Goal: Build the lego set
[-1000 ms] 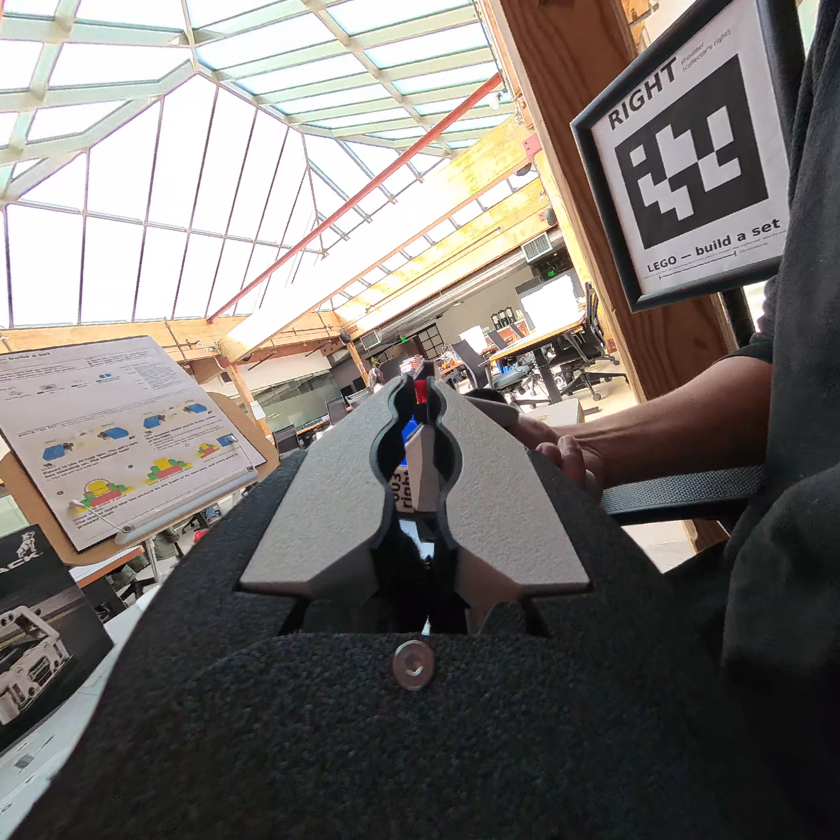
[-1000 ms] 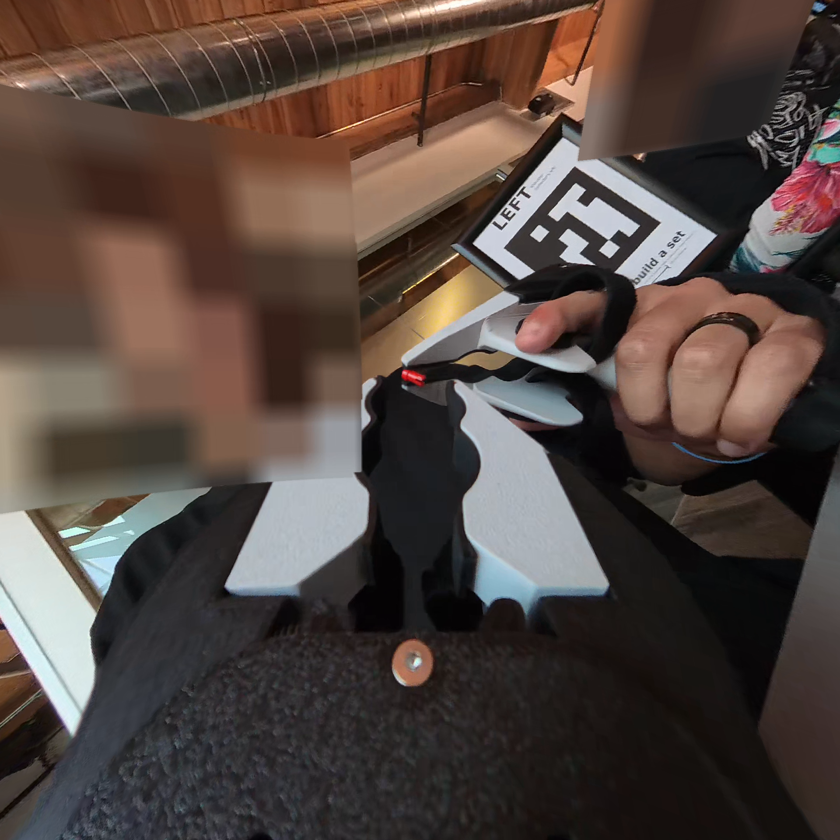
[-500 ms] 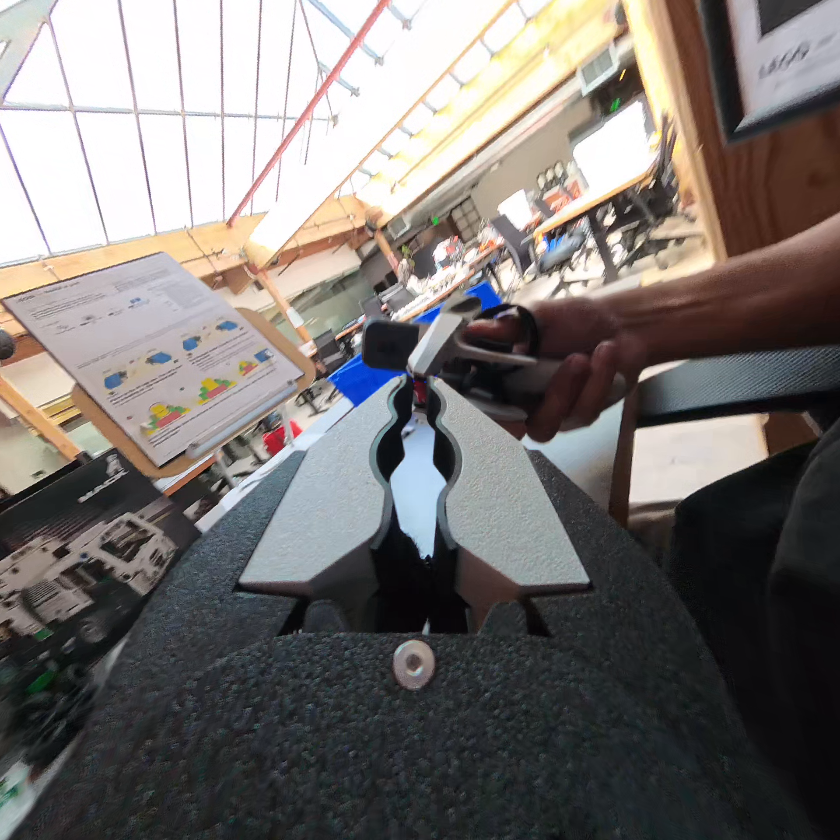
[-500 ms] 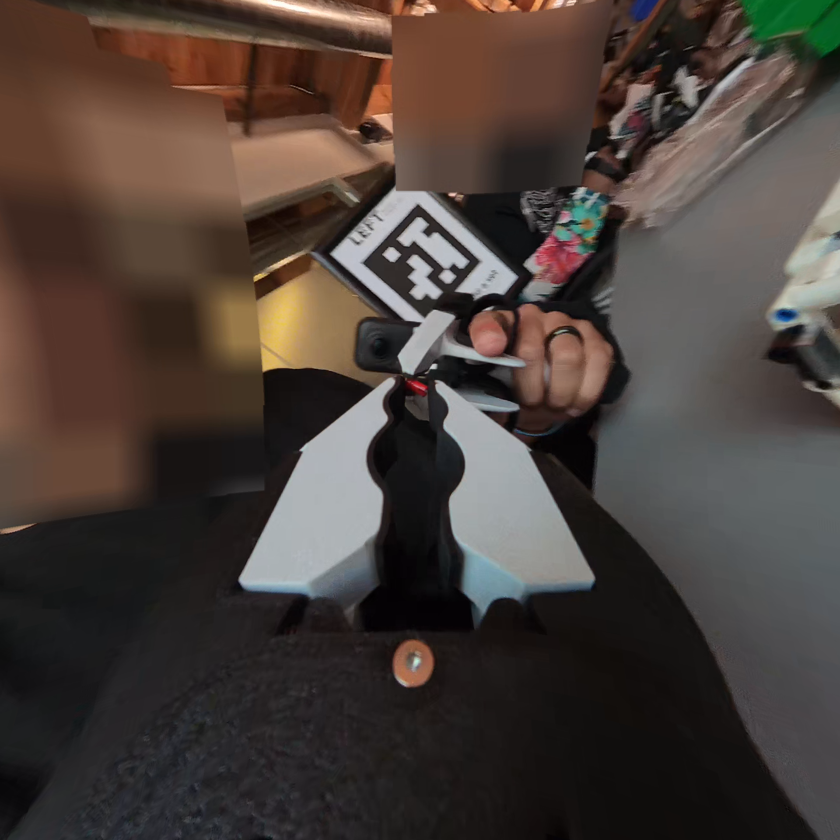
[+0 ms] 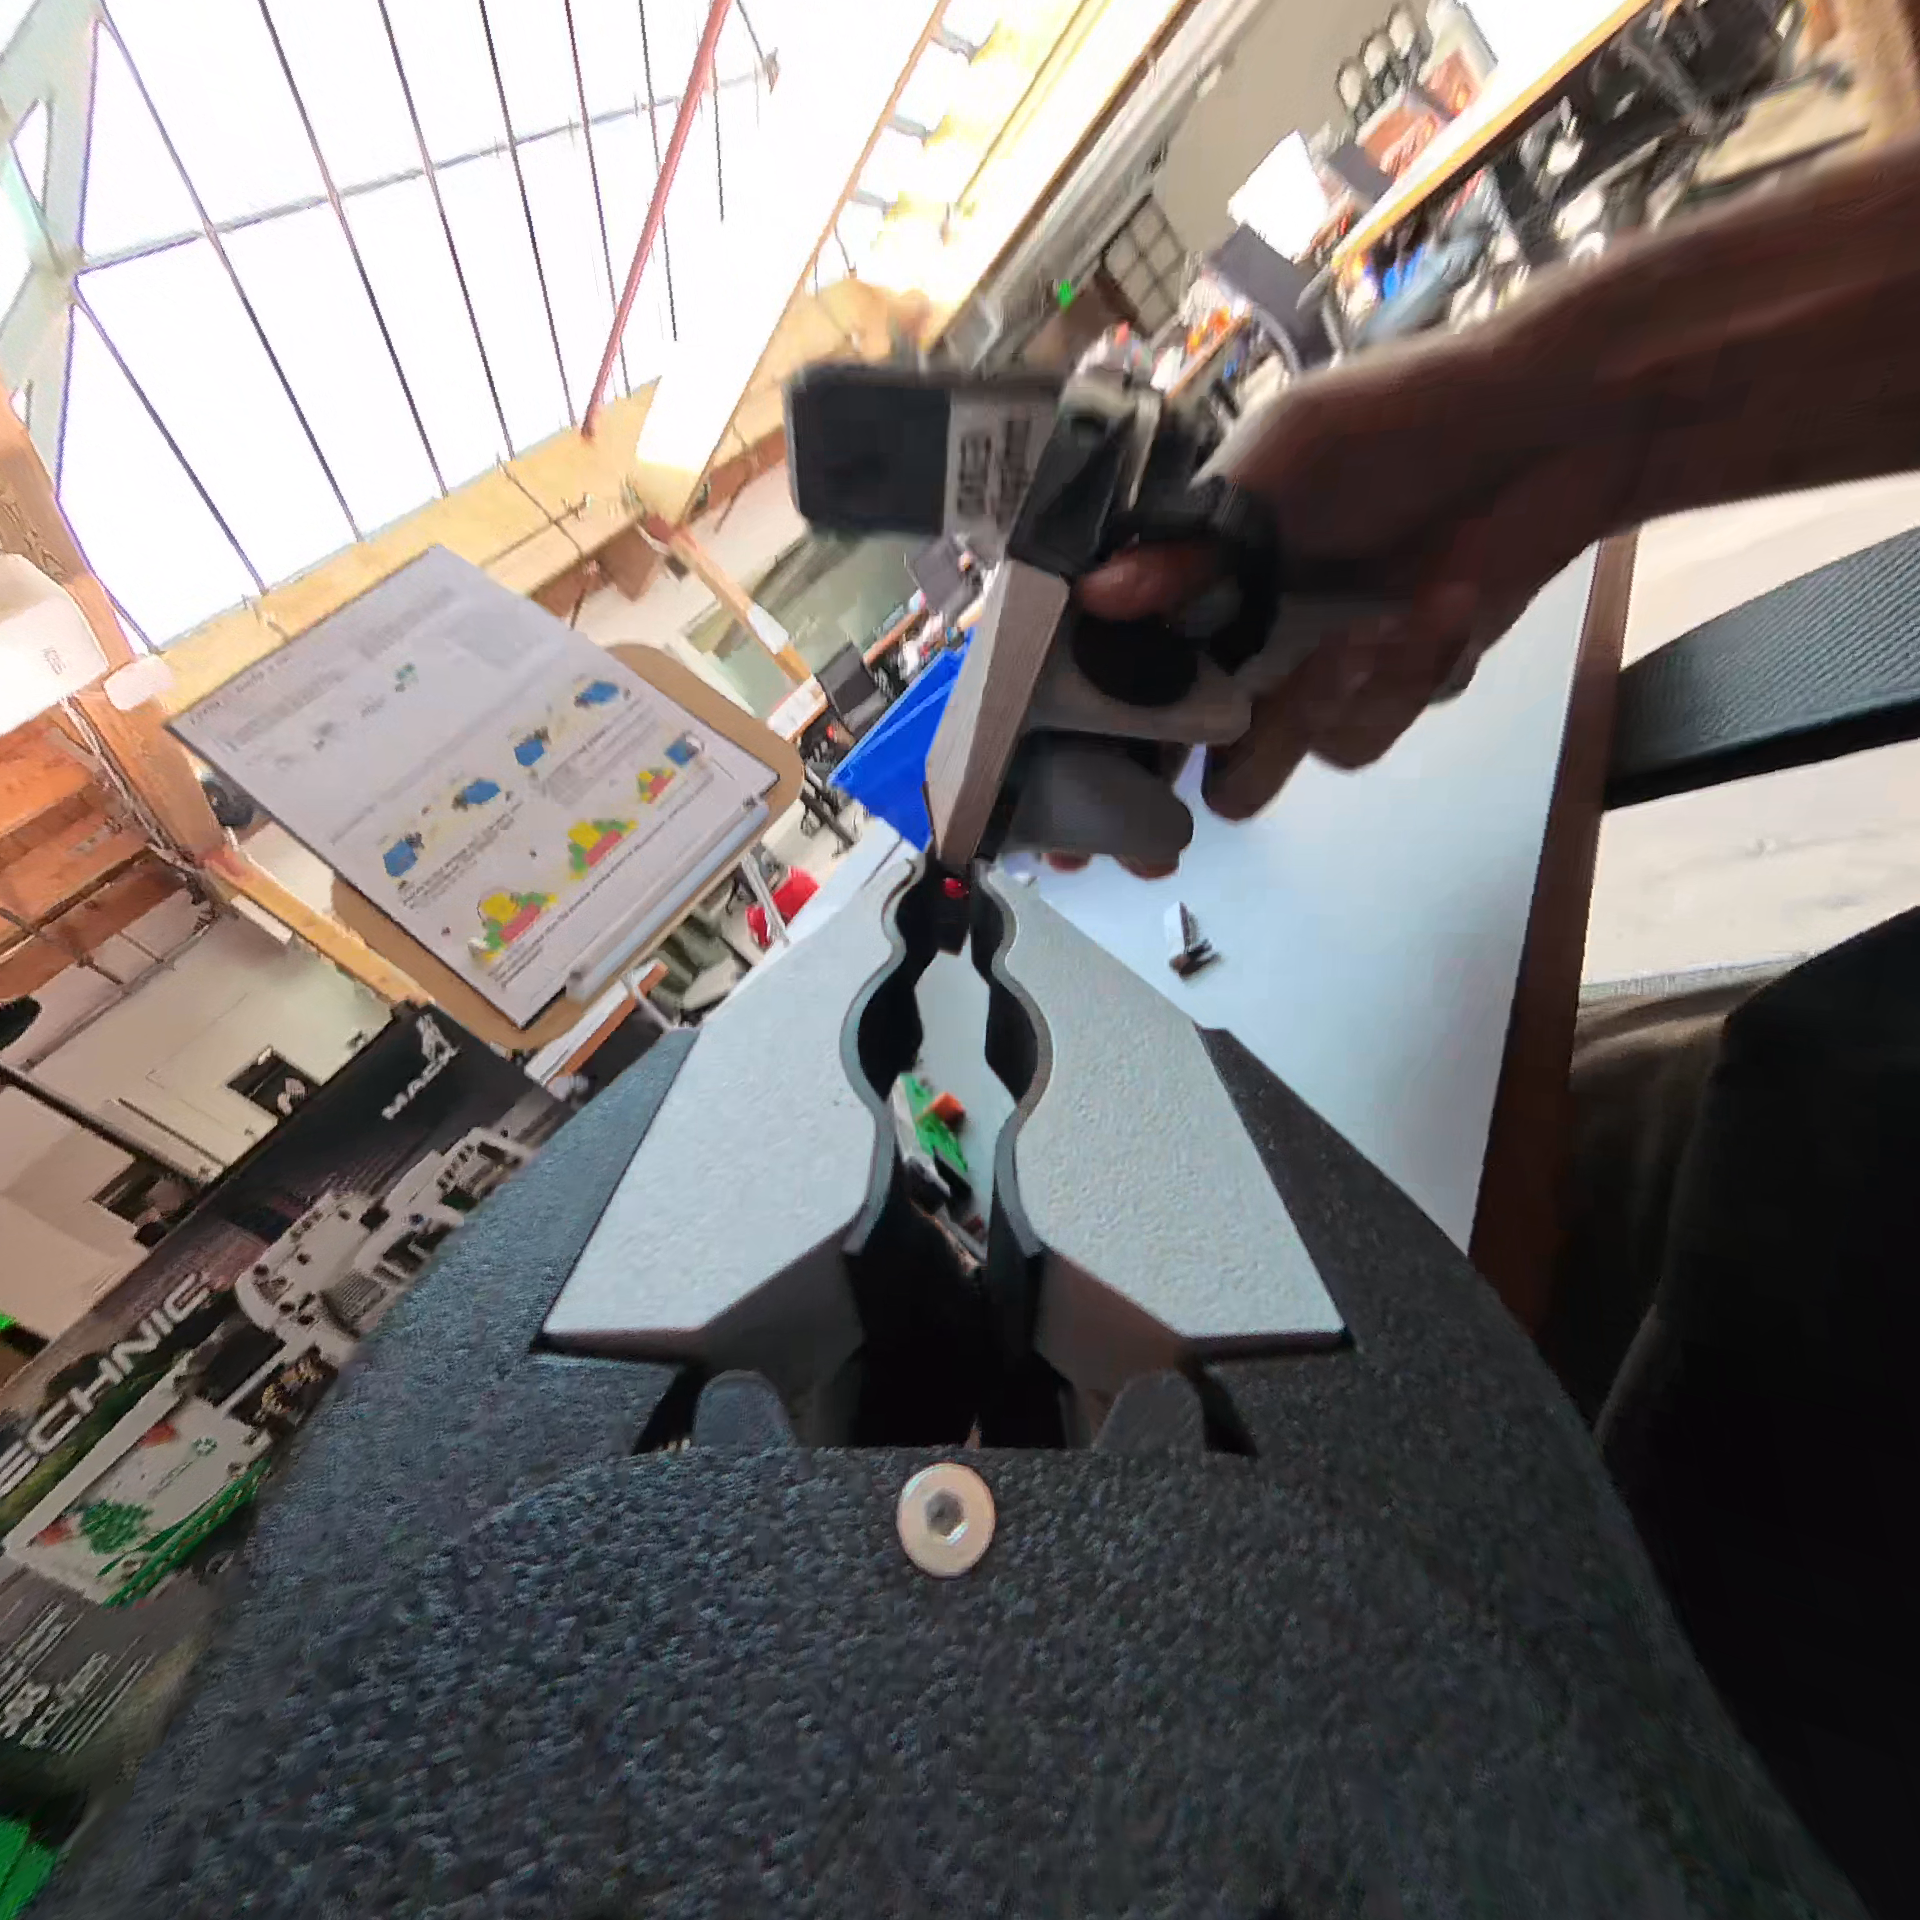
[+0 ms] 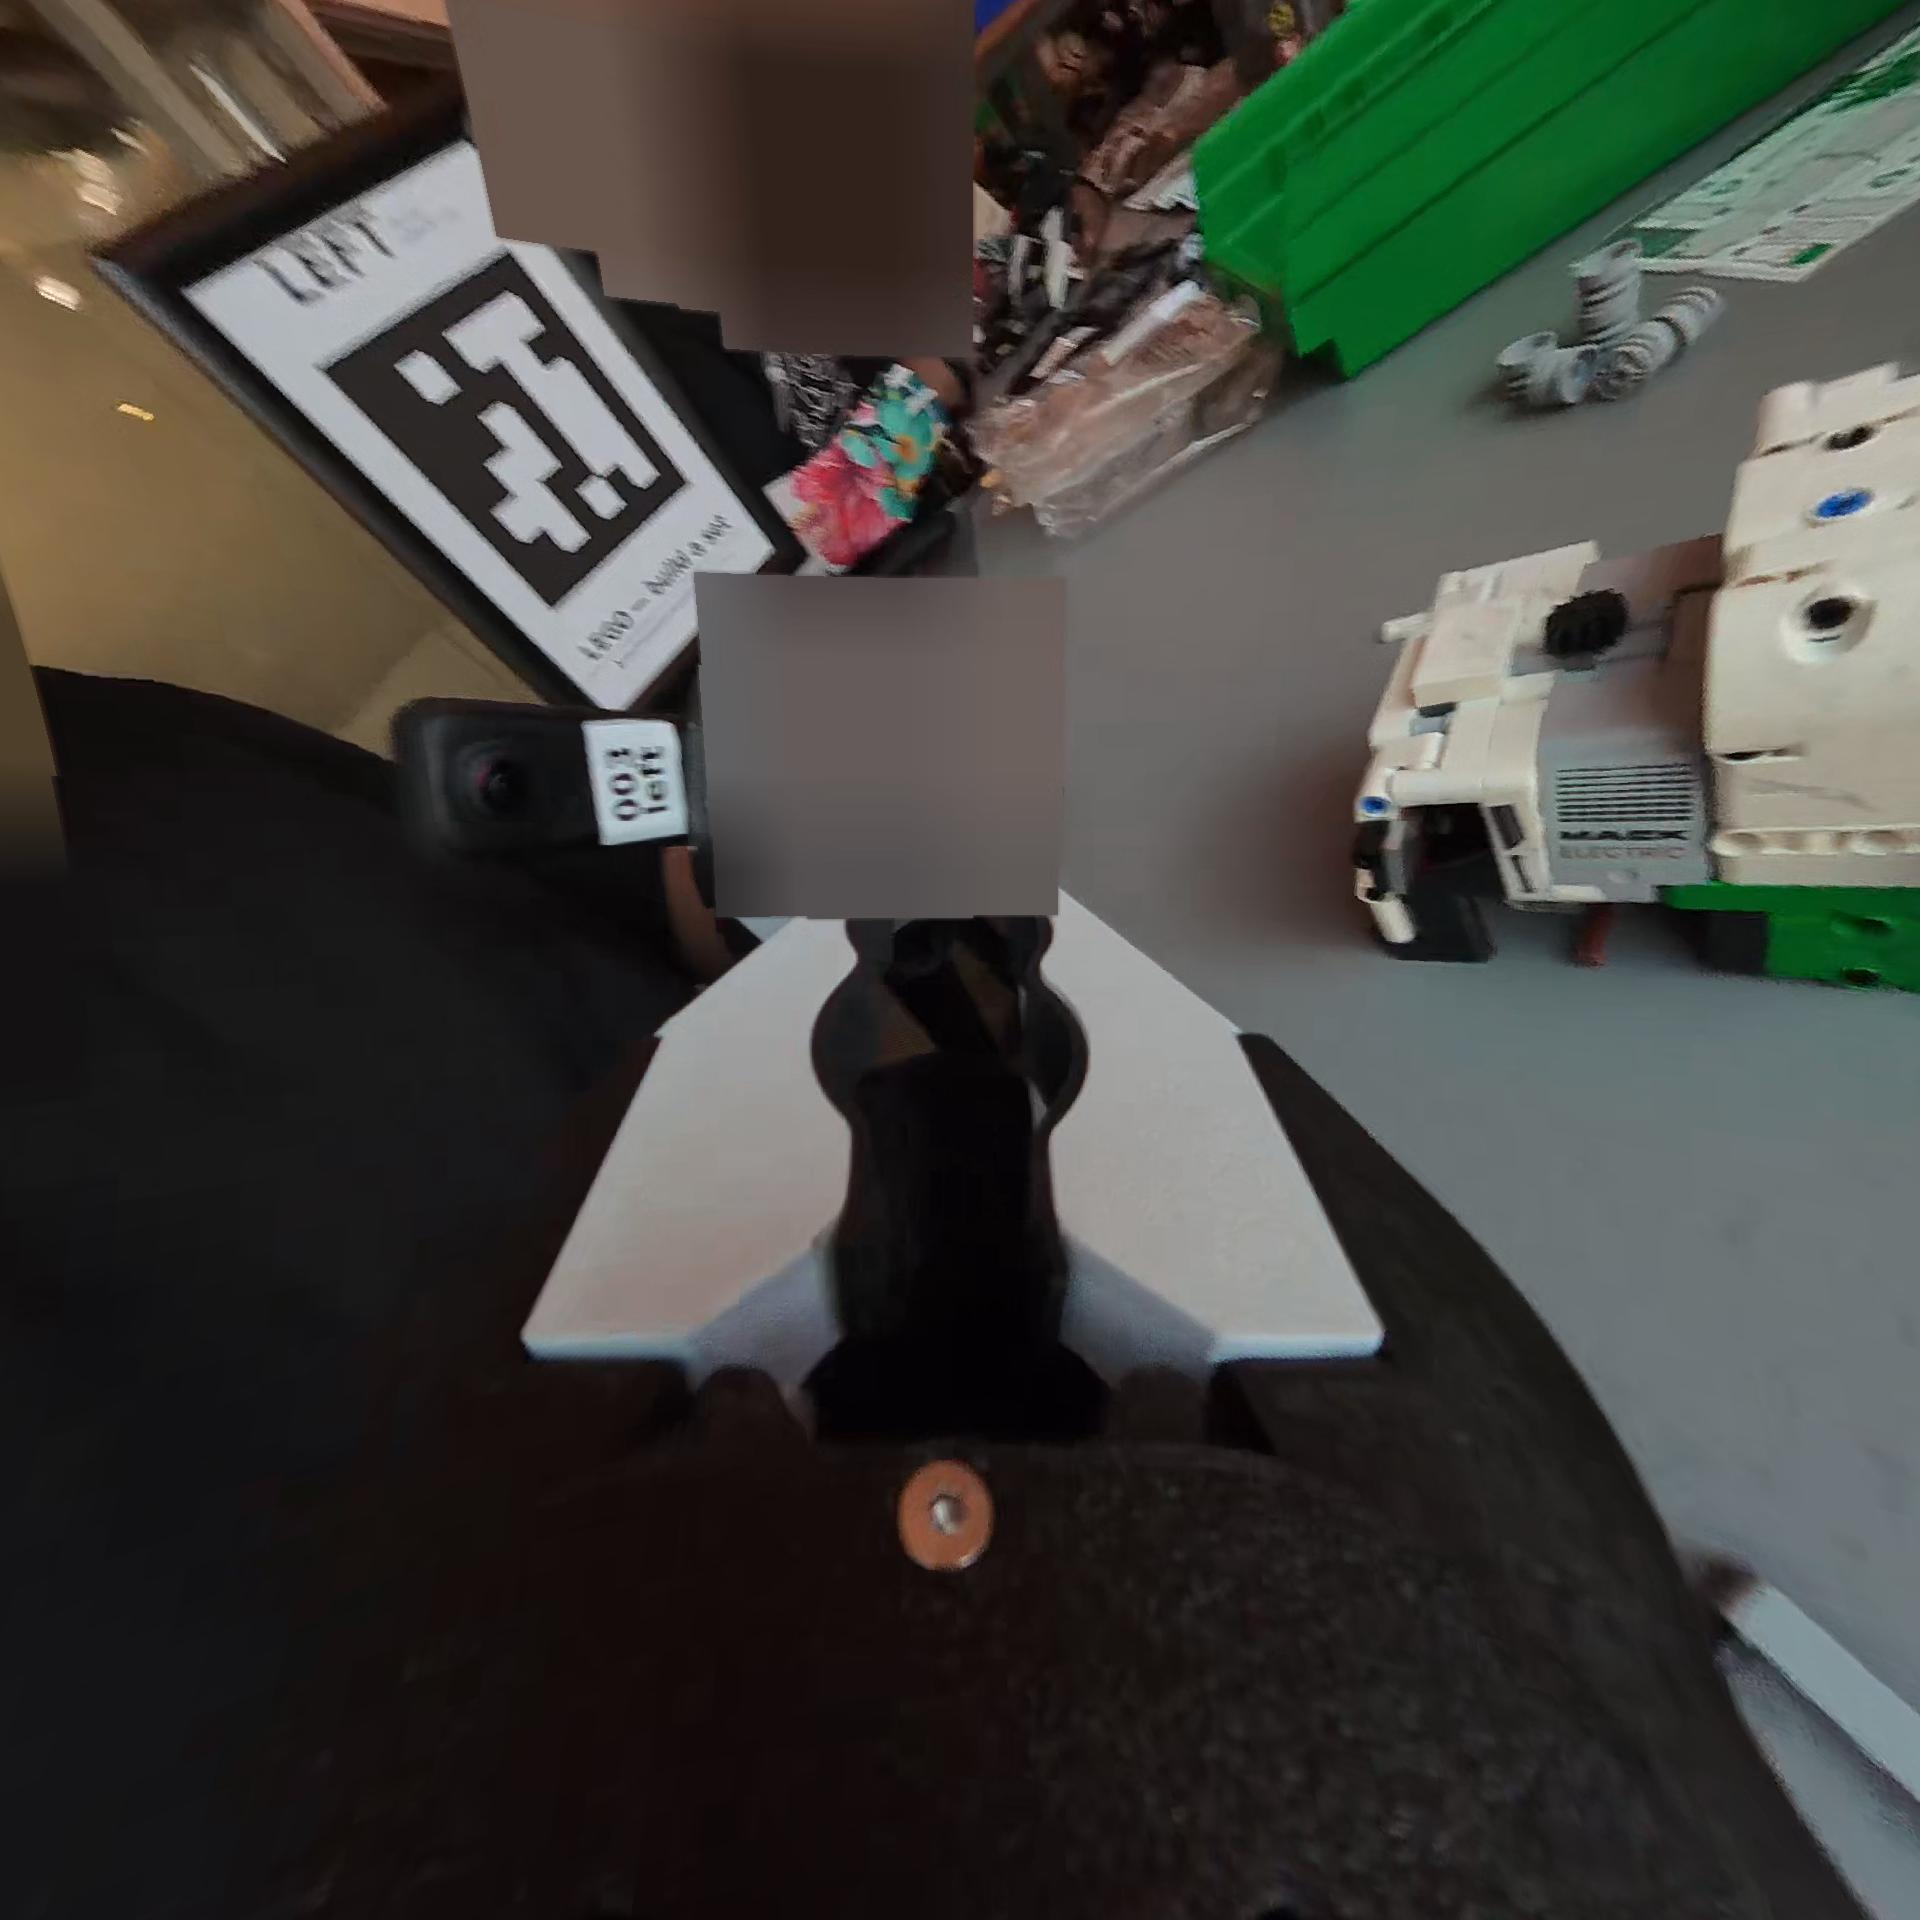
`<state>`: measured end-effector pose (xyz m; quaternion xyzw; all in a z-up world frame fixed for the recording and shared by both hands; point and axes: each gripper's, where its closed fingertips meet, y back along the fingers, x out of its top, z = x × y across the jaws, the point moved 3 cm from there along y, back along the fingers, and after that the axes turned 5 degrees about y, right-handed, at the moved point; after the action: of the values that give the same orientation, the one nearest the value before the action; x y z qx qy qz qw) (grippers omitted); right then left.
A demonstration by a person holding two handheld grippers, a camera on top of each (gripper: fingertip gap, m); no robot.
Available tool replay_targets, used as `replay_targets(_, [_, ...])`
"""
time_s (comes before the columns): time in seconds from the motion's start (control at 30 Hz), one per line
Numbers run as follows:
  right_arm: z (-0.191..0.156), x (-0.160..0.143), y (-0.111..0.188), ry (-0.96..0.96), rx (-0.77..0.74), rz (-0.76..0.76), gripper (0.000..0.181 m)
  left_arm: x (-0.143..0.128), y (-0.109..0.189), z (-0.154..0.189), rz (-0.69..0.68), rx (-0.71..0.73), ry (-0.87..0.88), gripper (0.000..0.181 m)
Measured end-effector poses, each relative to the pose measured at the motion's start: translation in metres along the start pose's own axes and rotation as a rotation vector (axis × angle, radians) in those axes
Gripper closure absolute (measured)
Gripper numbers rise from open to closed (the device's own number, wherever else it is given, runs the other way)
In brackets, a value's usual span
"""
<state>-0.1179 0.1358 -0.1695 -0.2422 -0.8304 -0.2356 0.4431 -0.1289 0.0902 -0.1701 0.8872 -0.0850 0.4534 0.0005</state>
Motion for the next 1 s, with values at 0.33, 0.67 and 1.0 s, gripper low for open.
replay_targets(0.33, [-0.024,-0.002,0.0,-0.289,0.58,0.163,0.166,0.024,0.013,0.003,0.228,-0.03,0.066,0.178])
replay_targets(0.67, [-0.017,-0.006,0.003,-0.252,0.484,0.134,0.178,0.016,0.009,0.007,0.18,-0.054,0.083,0.178])
replay_targets(1.0, [-0.008,-0.01,0.011,-0.194,0.381,0.049,0.17,0.009,0.009,0.009,0.093,-0.173,0.23,0.178])
